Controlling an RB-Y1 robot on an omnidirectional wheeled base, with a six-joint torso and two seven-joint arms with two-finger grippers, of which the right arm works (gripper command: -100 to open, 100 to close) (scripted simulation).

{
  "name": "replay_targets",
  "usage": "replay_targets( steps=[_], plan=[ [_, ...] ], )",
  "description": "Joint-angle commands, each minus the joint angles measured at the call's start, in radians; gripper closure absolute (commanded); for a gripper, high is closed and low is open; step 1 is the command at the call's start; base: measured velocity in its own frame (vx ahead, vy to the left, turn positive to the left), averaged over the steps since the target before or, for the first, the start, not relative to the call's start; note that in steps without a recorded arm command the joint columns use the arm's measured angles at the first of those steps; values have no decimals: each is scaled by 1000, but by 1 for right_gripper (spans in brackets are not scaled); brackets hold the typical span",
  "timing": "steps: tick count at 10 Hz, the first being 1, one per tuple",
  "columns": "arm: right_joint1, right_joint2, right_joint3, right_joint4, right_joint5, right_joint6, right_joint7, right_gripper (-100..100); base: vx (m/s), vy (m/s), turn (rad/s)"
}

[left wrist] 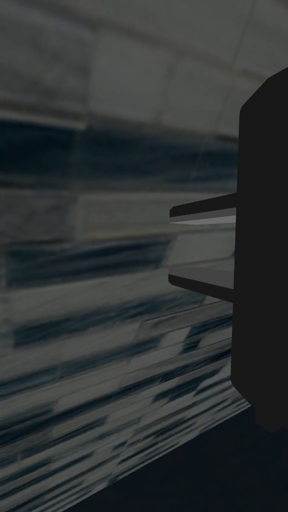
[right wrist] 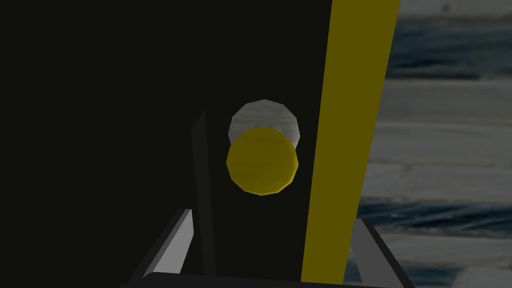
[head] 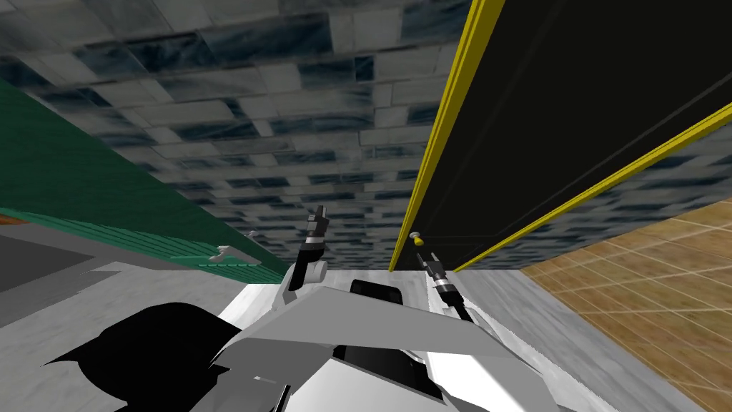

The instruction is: Pull the door open

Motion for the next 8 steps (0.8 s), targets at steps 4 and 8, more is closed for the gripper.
replay_targets(
  steps=[4, 8],
  plan=[
    [21, -40, -63, 61, -50, -58, -6, -100, 206, 51, 220],
    [26, -42, -61, 51, -49, -53, -9, 100, 47, 8, 20]
  ],
)
